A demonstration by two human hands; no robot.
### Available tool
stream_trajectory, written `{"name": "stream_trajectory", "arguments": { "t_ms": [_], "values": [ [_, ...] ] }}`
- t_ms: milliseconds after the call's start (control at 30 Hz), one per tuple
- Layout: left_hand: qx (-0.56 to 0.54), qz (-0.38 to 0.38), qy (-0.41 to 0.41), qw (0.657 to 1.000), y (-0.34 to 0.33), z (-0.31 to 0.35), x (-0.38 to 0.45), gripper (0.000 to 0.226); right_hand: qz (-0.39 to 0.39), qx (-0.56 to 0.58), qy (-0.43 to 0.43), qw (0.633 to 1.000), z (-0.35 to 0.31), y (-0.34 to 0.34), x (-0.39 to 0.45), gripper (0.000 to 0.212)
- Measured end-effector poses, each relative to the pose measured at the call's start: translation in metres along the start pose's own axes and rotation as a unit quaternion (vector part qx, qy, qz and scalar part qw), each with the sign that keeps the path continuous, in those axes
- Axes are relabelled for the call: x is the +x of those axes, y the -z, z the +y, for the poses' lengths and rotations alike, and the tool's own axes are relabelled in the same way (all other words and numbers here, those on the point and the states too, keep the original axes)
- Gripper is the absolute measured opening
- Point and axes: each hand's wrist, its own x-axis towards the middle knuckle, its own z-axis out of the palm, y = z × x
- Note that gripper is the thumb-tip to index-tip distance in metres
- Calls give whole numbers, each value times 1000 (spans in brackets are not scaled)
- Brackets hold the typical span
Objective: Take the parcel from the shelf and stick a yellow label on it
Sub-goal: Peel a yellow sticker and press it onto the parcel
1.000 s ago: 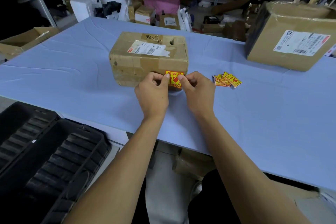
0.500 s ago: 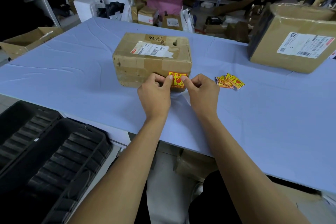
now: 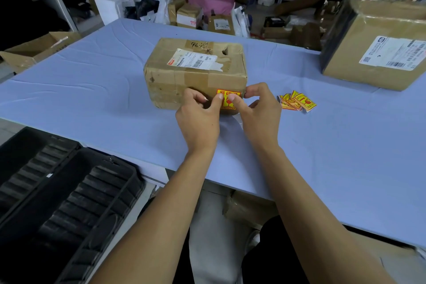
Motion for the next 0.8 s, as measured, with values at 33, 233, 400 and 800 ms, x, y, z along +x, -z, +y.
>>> {"name": "stream_trajectory", "arguments": {
  "t_ms": [33, 233, 400, 800],
  "values": [
    [-2, 0, -13, 1000, 0, 1, -1, 38, -1, 2, 1, 1000, 1, 0, 0, 31],
    [124, 37, -164, 978, -3, -3, 5, 80, -9, 7, 6, 1000, 5, 0, 1, 29],
    [246, 13, -234, 940, 4, -14, 25, 73, -6, 12, 15, 1000, 7, -1, 1, 27],
    [240, 36, -243, 939, 4, -20, 31, 55, -106, 6, 138, 985, 10, 15, 22, 54]
  ]
}}
